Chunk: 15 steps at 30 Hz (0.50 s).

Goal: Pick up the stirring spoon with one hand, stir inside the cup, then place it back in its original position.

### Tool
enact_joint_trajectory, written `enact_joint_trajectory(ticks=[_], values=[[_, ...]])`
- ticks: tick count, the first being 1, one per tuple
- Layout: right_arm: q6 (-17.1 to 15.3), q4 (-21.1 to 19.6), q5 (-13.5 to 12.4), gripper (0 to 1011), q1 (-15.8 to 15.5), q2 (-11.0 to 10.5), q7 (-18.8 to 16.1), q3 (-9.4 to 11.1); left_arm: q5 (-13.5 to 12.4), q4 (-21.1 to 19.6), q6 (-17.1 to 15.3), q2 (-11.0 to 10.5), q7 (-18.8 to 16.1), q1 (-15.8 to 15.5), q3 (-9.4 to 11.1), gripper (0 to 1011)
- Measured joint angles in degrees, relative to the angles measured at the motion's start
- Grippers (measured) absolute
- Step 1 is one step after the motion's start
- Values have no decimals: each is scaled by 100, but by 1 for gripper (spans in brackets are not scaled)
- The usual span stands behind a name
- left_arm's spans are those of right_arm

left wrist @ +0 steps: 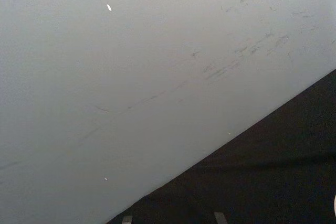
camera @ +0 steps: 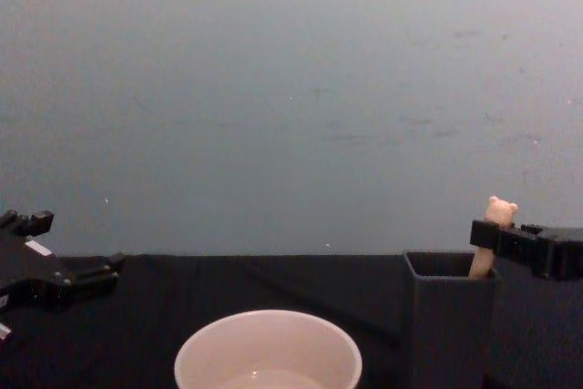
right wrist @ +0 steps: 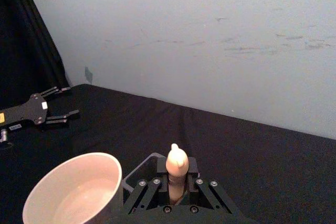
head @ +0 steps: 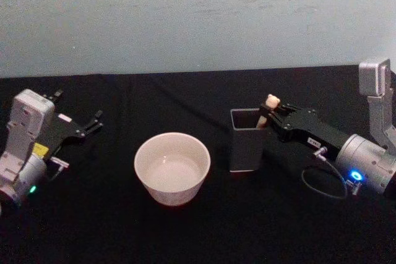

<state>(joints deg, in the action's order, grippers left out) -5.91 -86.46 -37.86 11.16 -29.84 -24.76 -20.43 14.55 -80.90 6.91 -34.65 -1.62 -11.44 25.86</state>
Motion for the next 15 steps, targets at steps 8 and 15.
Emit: enact_joint_trajectory(ticks=[8,15], values=[[-31,40,6,203,38,27,17,-9,0,0,0,0,0,0,0,1001],[-31,41,11,202,41,28,25,-11,0,0,0,0,0,0,0,1001]])
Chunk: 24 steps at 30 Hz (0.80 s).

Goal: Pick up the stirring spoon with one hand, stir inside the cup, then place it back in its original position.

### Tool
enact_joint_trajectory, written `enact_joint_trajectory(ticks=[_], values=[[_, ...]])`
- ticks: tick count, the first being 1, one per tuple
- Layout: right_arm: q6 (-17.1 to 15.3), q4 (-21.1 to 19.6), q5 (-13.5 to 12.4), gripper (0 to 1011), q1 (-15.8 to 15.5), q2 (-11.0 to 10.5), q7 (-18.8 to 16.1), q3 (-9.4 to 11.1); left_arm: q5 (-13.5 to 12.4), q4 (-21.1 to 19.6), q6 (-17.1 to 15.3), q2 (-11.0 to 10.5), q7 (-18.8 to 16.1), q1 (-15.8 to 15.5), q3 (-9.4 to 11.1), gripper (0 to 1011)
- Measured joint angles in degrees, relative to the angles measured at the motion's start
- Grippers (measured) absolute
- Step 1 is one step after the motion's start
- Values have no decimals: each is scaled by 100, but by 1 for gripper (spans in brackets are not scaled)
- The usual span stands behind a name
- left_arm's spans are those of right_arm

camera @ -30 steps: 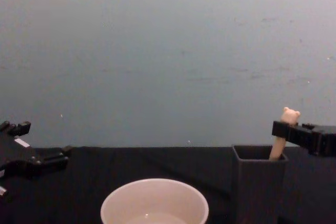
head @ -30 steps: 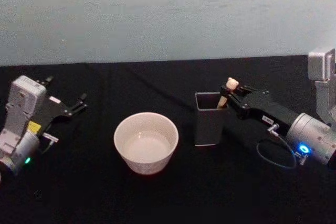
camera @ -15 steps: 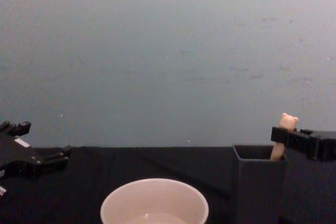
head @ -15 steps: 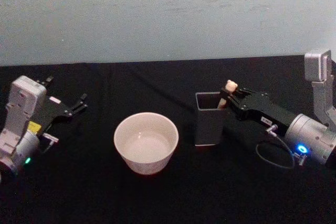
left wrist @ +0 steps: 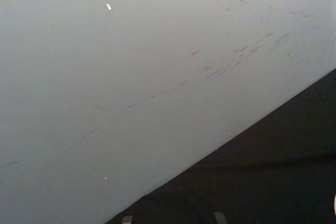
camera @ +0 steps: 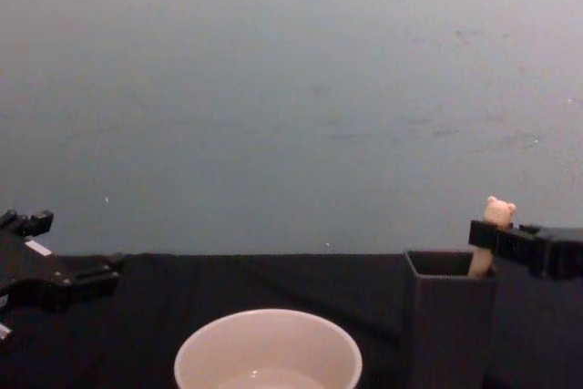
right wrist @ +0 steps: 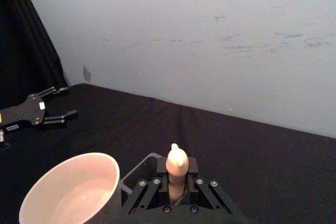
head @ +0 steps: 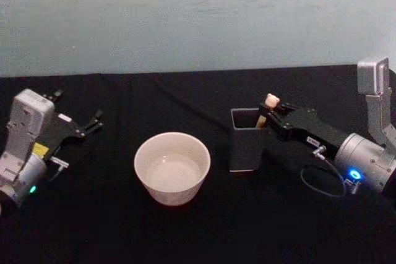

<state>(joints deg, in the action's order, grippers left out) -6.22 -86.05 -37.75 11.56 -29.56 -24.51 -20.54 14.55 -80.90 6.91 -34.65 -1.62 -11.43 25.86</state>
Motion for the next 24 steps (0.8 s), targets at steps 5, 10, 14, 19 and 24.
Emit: enact_joint_trajectory(ticks=[5,10,14,19,24], values=[[0,0,-2,202,-2,-2,0,0,0,0,0,0,0,0,0,1001],[1,0,-6,203,-5,-4,-1,3,0,0,0,0,0,0,0,1001],[3,-1,-8,203,-6,-6,-3,4,0,0,0,0,0,0,0,1001],[5,-2,-10,233,-9,-8,-7,5,0,0,0,0,0,0,0,1002],[7,-5,-13,375,-10,-8,-10,5,0,0,0,0,0,0,0,1002]])
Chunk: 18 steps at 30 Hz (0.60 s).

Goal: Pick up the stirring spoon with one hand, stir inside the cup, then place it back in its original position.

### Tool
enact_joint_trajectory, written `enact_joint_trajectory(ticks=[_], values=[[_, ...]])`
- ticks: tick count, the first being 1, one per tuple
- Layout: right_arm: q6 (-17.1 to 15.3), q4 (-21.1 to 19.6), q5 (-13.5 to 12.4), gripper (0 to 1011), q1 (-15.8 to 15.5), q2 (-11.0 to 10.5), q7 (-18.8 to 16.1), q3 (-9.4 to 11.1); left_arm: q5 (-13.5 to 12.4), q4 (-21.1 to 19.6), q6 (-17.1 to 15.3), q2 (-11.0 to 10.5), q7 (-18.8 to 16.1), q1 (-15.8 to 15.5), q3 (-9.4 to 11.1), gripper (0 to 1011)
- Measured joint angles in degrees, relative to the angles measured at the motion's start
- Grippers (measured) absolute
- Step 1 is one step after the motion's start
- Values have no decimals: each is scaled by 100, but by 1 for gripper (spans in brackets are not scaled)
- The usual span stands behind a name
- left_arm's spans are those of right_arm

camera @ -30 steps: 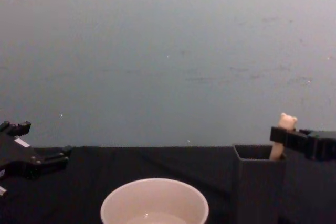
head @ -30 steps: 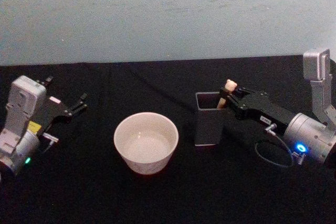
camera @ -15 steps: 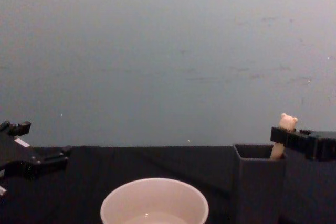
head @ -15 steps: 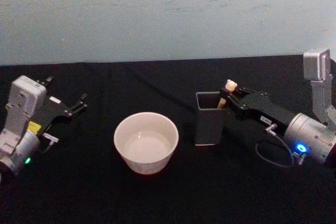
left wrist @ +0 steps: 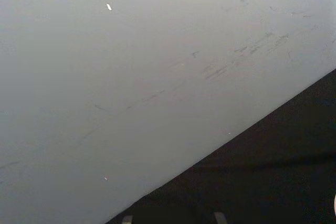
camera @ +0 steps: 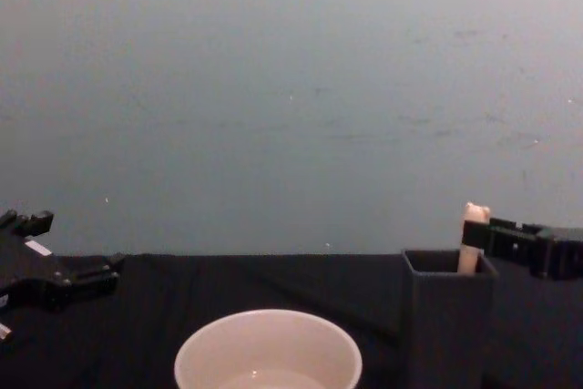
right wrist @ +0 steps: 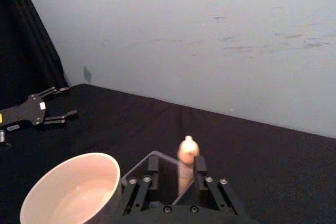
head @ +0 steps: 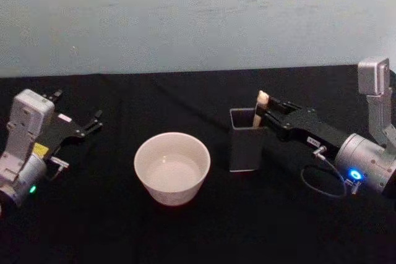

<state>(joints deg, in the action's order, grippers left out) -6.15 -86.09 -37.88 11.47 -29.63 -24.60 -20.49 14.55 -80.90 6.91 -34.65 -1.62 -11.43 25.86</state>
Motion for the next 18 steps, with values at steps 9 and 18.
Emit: enact_joint_trajectory(ticks=[9,18], values=[[1,-2,-2,663,0,0,-1,0,0,0,0,0,0,0,0,1001],[0,-2,-2,920,0,0,0,0,0,0,0,0,0,0,0,1001]])
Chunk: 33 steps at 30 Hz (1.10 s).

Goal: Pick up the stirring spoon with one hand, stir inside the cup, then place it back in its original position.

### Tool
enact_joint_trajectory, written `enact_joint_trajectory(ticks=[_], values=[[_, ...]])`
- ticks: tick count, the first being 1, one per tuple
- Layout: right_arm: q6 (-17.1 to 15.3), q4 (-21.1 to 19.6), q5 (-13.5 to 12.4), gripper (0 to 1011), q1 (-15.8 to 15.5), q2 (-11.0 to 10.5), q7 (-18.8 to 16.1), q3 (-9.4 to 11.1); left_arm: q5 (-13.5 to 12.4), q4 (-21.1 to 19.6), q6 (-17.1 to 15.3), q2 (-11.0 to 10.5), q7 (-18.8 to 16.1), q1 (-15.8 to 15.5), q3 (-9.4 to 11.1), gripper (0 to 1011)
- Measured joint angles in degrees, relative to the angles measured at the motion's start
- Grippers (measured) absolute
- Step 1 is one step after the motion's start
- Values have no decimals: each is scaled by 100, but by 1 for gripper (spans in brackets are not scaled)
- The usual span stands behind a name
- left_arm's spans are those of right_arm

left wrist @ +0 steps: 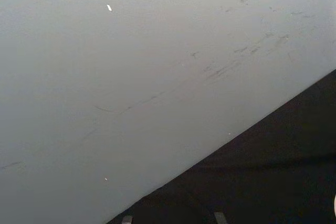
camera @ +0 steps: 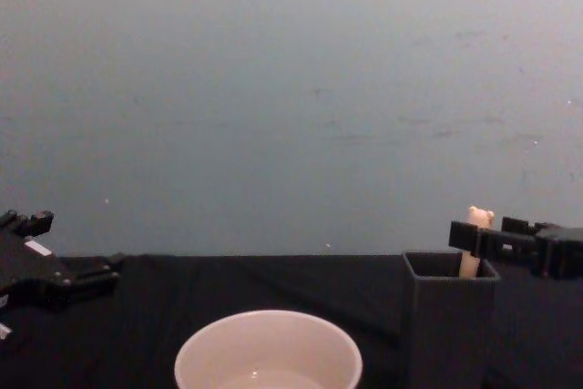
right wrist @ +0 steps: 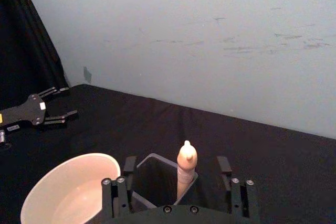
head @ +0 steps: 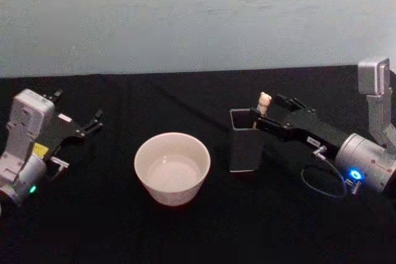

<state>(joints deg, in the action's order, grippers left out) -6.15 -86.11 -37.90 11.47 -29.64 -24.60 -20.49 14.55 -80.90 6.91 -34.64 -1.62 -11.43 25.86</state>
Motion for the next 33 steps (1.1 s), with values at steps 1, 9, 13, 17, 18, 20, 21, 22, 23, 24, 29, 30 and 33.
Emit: enact_joint_trajectory(ticks=[1,9,13,17,18,20,21,22,23,24,29,30,33], values=[[0,0,0,937,0,0,0,0,0,0,0,0,0,0,0,1001],[44,-50,96,1002,-3,-8,61,-1,0,0,0,0,0,0,0,1001],[282,-194,434,1002,-53,47,377,30,0,0,0,0,0,0,0,1001],[656,-392,1128,1003,-137,224,1151,95,0,0,0,0,0,0,0,1001],[695,-411,1220,1003,-147,250,1261,105,0,0,0,0,0,0,0,1001],[868,-461,1608,1003,-201,363,1743,160,0,0,0,0,0,0,0,1001],[917,-470,1710,1003,-221,404,1873,186,0,0,0,0,0,0,0,1001],[962,-474,1808,1003,-238,440,2009,215,0,0,0,0,0,0,0,1001],[994,-475,1892,1003,-257,475,2136,247,0,0,0,0,0,0,0,1001],[1021,-475,2034,1003,-290,538,2353,303,0,0,0,0,0,0,0,1001],[848,-352,2466,1003,-372,642,2863,380,0,0,0,0,0,0,0,1001],[848,-352,2466,1003,-372,642,2863,380,0,0,0,0,0,0,0,1001],[682,-232,2600,1003,-432,670,2953,381,0,0,0,0,0,0,0,1001]])
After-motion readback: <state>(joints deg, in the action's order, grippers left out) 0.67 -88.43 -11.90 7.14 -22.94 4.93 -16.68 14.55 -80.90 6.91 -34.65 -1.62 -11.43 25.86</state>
